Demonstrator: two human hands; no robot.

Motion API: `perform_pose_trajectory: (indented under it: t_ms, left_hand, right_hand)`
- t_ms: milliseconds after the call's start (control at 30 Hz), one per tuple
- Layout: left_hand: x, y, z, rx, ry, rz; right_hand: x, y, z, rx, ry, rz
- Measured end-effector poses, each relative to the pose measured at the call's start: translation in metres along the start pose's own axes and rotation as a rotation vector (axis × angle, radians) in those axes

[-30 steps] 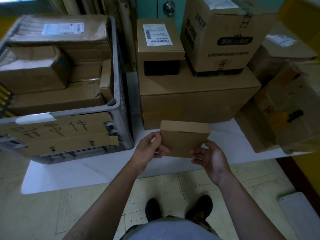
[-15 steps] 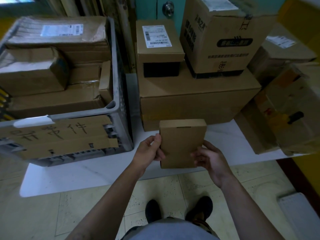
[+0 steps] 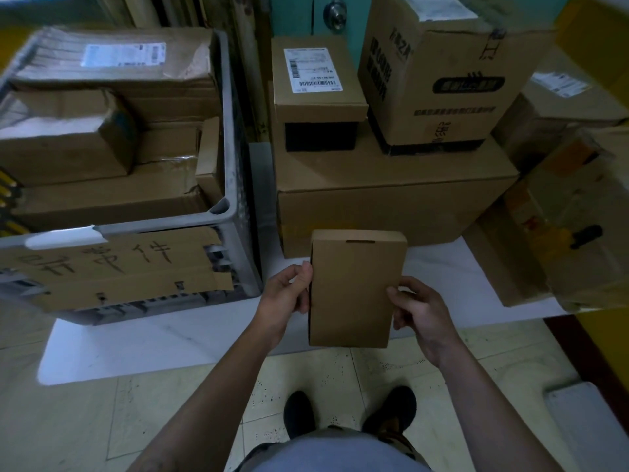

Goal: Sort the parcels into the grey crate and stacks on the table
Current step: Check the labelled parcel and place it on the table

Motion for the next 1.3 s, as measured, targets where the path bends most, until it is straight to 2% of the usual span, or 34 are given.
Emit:
perform_pose_trajectory:
  t_ms: [333,800,1000,1167,1233,1300]
  left_hand:
    - [0.007,0.003,0.002,0.073,0.014,-0.023]
    - [0.005,-0.005,0.0,0.117,0.034,0.083]
    - [-0.001,-0.008,0.004,0.1,0.053,0.071]
    - [-0.002,-0.003,0.004,0.035,0.103,0.023]
    - [-0.004,-0.005,0.003,0.085,0.098,0.041]
    - [-0.006,-0.012,0.002,0.239,0.068,0.096]
  right_hand:
    - [0.008,-0.001,-0.01,-0.029,-0.087,0.01]
    - [0.014,-0.004,-0.007,-0.014,0.056,-0.026]
    - [0.012,-0.006,-0.002,-0.168,0.059,-0.013]
    - [0.011,-0.01,-0.001,-0.172,0.074,0.021]
    - [0.01,-0.01,0.0,-0.202,0.063,0.021]
    - [0.008,-0.011,0.001,-0.257,0.045,0.024]
Point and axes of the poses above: each hand's wrist, its own x-axis away from the middle knuckle, its own z-axis out of the back of the hand, y = z × x, the point moved 10 cm from there along -x, towards the middle knuckle, and after that the axes turned 2 degrees about -y, right-handed, at the moved point
